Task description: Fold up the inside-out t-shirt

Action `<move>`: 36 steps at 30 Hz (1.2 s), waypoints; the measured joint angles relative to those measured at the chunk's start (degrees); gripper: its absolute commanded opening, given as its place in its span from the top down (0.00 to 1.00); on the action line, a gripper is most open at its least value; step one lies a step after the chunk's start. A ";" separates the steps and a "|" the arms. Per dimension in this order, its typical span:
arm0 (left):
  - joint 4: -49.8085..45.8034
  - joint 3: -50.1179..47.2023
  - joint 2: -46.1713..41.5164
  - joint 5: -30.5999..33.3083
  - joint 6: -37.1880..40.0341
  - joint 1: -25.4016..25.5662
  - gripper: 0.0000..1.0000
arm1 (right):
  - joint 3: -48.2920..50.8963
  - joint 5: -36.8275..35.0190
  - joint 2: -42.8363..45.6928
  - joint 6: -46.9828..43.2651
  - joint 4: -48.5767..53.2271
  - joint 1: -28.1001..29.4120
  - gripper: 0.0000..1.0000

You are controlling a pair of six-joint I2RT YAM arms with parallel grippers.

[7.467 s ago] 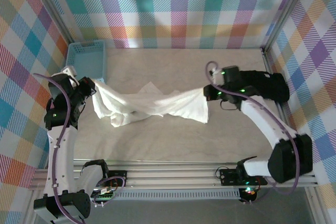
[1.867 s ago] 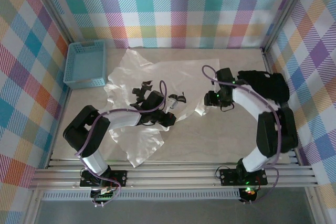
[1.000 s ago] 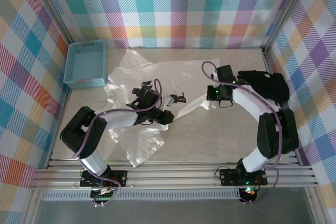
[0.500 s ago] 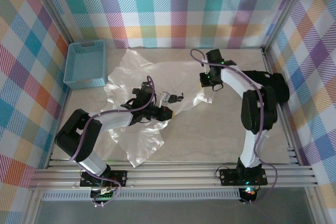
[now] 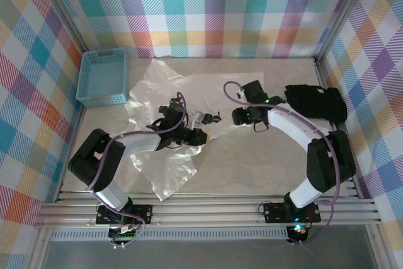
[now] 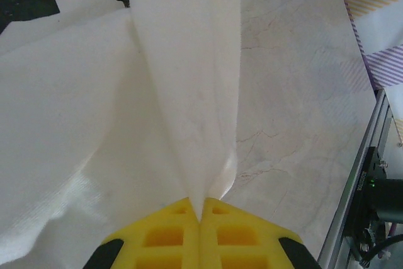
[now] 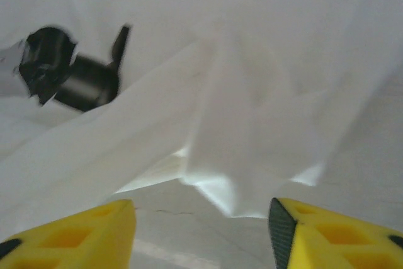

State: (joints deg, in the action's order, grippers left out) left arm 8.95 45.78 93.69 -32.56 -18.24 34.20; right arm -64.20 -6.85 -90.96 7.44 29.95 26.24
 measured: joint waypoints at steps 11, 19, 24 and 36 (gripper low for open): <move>0.00 0.22 0.00 -0.02 -0.02 0.00 1.00 | -2.25 -10.21 -11.58 -3.93 -4.26 -1.73 0.53; -1.03 -0.26 -1.36 0.00 -0.02 -0.50 1.00 | -8.09 -13.09 -12.31 -5.29 -1.97 -11.67 0.75; -1.38 -0.44 -1.95 0.00 -0.02 -0.76 1.00 | -8.90 -11.80 -12.15 -4.96 0.98 -13.09 0.76; -1.49 -0.44 -1.95 -0.02 0.00 -0.76 1.00 | 1.42 1.55 -2.62 -0.37 0.59 -5.49 0.48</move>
State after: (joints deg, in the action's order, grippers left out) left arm 7.46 45.34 91.74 -32.58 -18.24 33.43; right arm -62.78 -5.30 -93.58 7.07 30.55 20.75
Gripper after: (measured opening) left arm 0.047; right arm 0.569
